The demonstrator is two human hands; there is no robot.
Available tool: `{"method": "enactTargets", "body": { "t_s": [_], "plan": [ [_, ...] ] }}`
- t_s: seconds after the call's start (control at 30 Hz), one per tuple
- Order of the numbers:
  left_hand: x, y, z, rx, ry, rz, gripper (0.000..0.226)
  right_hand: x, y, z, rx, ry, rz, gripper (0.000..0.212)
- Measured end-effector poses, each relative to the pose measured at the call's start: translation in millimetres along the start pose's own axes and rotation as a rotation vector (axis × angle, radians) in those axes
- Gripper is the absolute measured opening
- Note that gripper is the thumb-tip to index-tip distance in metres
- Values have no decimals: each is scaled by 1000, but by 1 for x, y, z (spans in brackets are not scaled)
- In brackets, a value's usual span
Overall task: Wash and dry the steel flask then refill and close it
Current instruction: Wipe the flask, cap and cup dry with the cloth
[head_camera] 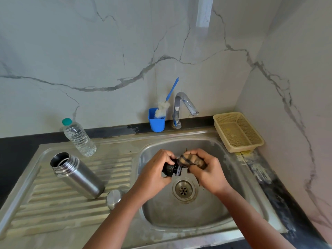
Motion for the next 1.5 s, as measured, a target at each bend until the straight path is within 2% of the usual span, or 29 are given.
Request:
{"method": "enactTargets", "body": {
  "t_s": [0.03, 0.07, 0.13, 0.2, 0.27, 0.33, 0.4, 0.47, 0.6, 0.7, 0.87, 0.97, 1.13, 1.2, 1.27, 1.37, 1.5],
  "plan": [
    [0, 0, 0, 4, -7, -19, 57, 6, -1, 0, -2, 62, 94, 37],
    [0, 1, 0, -1, -13, -29, 55, 5, -3, -1, -7, 67, 84, 36],
    [1, 5, -1, -13, -14, -33, 45, -15, -5, -3, -8, -106, -224, 37],
    [1, 7, 0, -12, -23, -37, 35, -43, 8, -14, -48, -379, -591, 40],
    [2, 7, 3, -11, -29, -39, 36, -60, 33, -26, -138, -627, -904, 34],
    [1, 7, 4, -11, -31, -43, 40, -59, 47, -30, -210, -719, -1046, 29],
    [0, 5, 4, -9, -30, -71, 34, -53, 36, -19, -202, -583, -891, 33],
    [-1, 3, 4, -6, -23, -87, 33, -37, 10, -4, -92, -327, -588, 38],
    [-3, 0, 4, 19, -56, -127, 46, 16, -3, 9, -22, 106, 191, 27],
    [6, -7, 3, 86, -18, -95, 58, 47, 1, -1, 2, 332, 517, 24],
    [32, 9, 0, 5, 155, 322, 55, 70, 19, -19, -15, 544, 703, 23],
    [37, 20, -5, -16, 240, 535, 44, 74, 29, -27, -24, 634, 773, 27],
    [47, 25, -8, 1, 390, 696, 20, 79, 24, -30, 130, 654, 688, 34],
    [46, 30, -10, -33, 437, 749, 12, 77, 20, -31, 160, 649, 665, 26],
    [36, 31, -12, -84, 407, 733, 25, 73, 10, -31, 220, 610, 656, 15],
    [15, 22, -17, -87, 235, 569, 45, 69, -9, -29, 306, 541, 615, 14],
    [12, 22, -19, -29, 116, 491, 56, 63, 0, -32, 261, 538, 600, 16]
  ]
}}
Point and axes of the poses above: each hand's wrist, its own z-axis towards the middle knuckle, its own y-axis out of the palm, x = y × z, the point moved 9 cm from there along z, towards the middle knuckle, and after that the axes turned 11 degrees about -x, right-handed, at the moved point
